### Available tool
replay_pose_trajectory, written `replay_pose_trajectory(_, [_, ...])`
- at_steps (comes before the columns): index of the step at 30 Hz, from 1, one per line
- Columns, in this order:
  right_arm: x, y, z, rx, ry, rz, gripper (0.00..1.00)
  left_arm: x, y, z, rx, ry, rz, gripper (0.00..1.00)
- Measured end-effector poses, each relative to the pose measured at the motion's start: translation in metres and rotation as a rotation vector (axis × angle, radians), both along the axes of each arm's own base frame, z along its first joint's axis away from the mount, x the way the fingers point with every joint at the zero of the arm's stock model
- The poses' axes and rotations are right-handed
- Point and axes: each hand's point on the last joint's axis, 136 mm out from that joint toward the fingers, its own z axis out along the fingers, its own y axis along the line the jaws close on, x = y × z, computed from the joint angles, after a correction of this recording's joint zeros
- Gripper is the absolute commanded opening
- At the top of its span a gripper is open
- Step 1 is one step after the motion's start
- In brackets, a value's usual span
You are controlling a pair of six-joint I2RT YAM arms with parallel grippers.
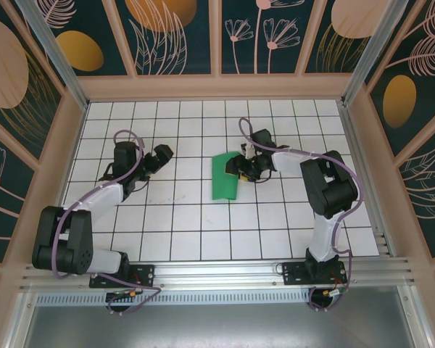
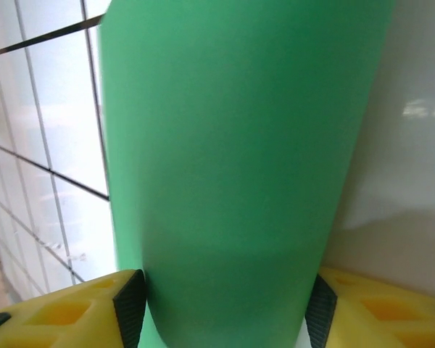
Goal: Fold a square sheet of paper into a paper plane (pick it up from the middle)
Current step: Fold the square sheet of paper in half at the center of the table.
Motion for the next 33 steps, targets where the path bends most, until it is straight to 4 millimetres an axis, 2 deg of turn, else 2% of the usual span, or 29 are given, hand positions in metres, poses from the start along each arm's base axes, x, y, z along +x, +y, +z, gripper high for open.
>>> replay_pose_trajectory(7, [0.003, -0.007, -0.002, -0.025, -0.003, -0.015, 0.64, -0.008, -0.041, -0.015, -0.051, 0.045, -0.108, 0.97])
replay_pose_trajectory(11, [0.003, -0.007, -0.002, -0.024, -0.003, -0.016, 0.64, -0.014, -0.067, -0.016, -0.088, 0.043, -0.186, 0.89])
replay_pose_trajectory(16, [-0.001, -0.014, 0.001, -0.021, -0.002, -0.036, 0.63, -0.023, -0.101, -0.017, -0.131, 0.049, -0.287, 0.75])
replay_pose_trajectory(24, [-0.004, -0.022, 0.007, -0.001, -0.009, -0.076, 0.61, -0.032, -0.151, -0.031, -0.19, 0.093, -0.42, 0.55])
replay_pose_trajectory(29, [-0.004, -0.023, 0.005, 0.005, 0.004, -0.098, 0.61, -0.035, -0.173, -0.038, -0.218, 0.106, -0.473, 0.49])
replay_pose_trajectory(33, [-0.004, -0.024, 0.004, 0.013, 0.013, -0.118, 0.61, -0.036, -0.184, -0.038, -0.231, 0.103, -0.5, 0.48])
